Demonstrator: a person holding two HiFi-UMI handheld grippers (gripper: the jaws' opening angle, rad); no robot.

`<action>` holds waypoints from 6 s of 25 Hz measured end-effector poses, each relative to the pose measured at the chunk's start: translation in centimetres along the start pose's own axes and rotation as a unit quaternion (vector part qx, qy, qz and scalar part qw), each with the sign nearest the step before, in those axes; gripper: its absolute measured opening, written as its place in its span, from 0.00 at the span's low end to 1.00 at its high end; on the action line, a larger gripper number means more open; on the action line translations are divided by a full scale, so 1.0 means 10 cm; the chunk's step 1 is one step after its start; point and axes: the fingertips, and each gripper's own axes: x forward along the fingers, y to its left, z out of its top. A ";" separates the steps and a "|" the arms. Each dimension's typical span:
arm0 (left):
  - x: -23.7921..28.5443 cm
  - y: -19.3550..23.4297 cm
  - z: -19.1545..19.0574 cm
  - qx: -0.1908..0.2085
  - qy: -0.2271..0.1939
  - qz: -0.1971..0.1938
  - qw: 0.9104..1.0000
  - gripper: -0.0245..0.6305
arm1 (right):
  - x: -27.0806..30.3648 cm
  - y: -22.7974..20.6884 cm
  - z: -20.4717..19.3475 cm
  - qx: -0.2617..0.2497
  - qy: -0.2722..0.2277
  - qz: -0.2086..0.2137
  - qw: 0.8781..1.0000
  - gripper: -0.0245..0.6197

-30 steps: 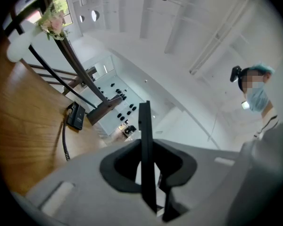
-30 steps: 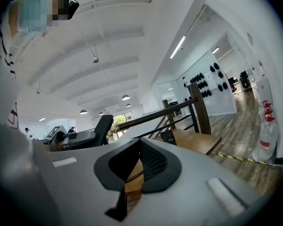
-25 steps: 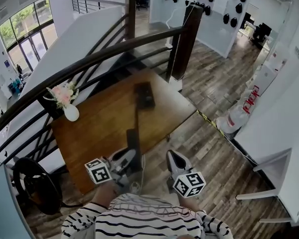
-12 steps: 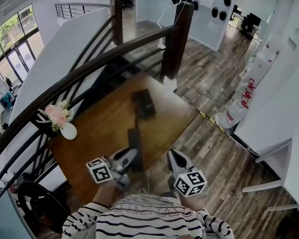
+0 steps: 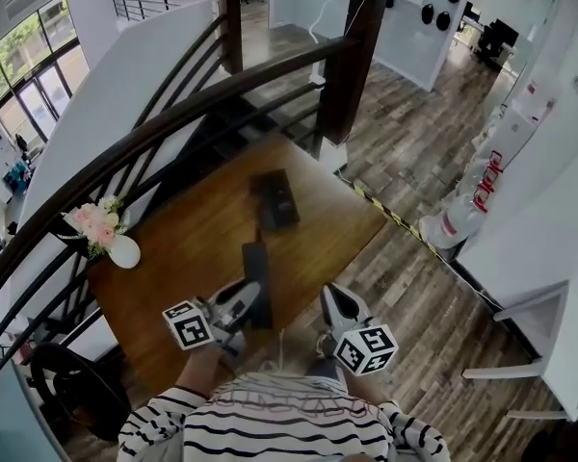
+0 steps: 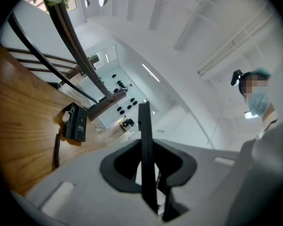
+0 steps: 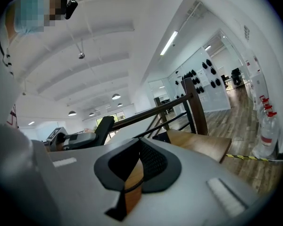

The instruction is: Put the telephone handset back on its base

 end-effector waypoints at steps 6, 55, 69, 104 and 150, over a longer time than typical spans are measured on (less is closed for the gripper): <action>0.49 0.10 0.04 0.002 -0.037 0.026 0.999 0.15 | 0.19 -0.47 0.24 -0.008 0.019 0.044 0.999 0.04; 1.82 1.56 1.39 0.062 -0.092 0.072 0.991 0.15 | 1.78 -1.63 0.35 -0.008 0.133 0.166 0.977 0.04; 1.92 2.89 1.22 0.000 -0.068 0.085 0.994 0.15 | 2.33 -1.58 -0.02 0.001 0.170 0.157 0.973 0.04; 1.88 4.22 0.89 -0.071 -0.038 0.142 0.986 0.15 | 2.70 -1.68 -0.46 0.011 0.219 0.143 0.965 0.04; 1.54 4.06 0.64 0.012 -0.044 0.273 0.961 0.18 | 2.62 -1.72 -0.48 0.027 0.217 0.155 0.964 0.04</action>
